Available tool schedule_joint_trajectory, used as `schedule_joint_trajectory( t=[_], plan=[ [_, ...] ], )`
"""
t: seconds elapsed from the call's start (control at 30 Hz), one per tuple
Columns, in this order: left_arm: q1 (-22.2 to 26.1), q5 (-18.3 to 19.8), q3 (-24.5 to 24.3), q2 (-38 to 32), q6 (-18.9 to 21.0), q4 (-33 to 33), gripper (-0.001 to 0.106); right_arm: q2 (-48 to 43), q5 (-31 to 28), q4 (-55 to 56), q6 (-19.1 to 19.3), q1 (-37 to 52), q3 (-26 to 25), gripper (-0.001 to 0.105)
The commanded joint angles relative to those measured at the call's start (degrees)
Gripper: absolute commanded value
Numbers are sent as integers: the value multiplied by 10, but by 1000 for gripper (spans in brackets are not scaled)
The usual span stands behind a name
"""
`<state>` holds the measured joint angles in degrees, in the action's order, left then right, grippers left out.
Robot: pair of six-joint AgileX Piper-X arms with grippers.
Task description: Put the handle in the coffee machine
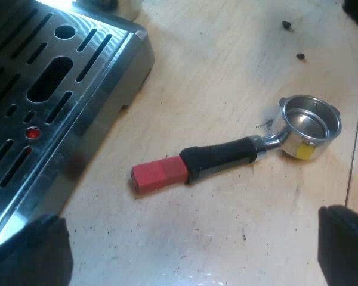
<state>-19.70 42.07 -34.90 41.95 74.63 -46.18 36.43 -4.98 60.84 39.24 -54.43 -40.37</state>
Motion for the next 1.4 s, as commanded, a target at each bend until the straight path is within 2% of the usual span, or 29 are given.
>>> schedule_joint_trajectory(
  t=[0.03,0.1,0.23,0.3,0.37,0.43,0.9,1.0,1.07,1.17,1.27,1.4],
  plan=[
    [-1,2,-3,-1,-4,2,86,29,-2,2,-142,-22,-6,79],
    [-1,2,-3,-1,-4,2,86,51,0,-3,-158,-39,-6,79],
    [-1,2,-3,-1,-4,2,86,102,-4,-32,-226,-58,-6,79],
    [-1,3,-3,-1,-4,2,86,116,-4,-48,-241,-58,-6,79],
    [-1,15,-3,-1,-4,2,86,140,-10,-69,-269,-58,-6,79],
    [-1,30,-3,-1,-4,2,86,155,-8,-74,-280,-58,-6,79],
    [-1,34,-3,-1,-6,2,86,227,-9,-85,-305,-58,13,79],
    [-1,34,-3,-1,-17,2,86,232,0,-119,-305,-58,29,79],
    [-1,51,-3,-1,-45,-4,86,236,13,-142,-312,-58,41,79],
    [-1,54,-3,-1,-59,-19,86,243,13,-155,-319,-58,50,79],
    [-22,54,-3,-1,-80,-55,86,256,10,-171,-319,-58,51,79],
    [-69,46,-3,-1,-82,-64,86,280,13,-197,-319,-58,51,79]
  ],
)
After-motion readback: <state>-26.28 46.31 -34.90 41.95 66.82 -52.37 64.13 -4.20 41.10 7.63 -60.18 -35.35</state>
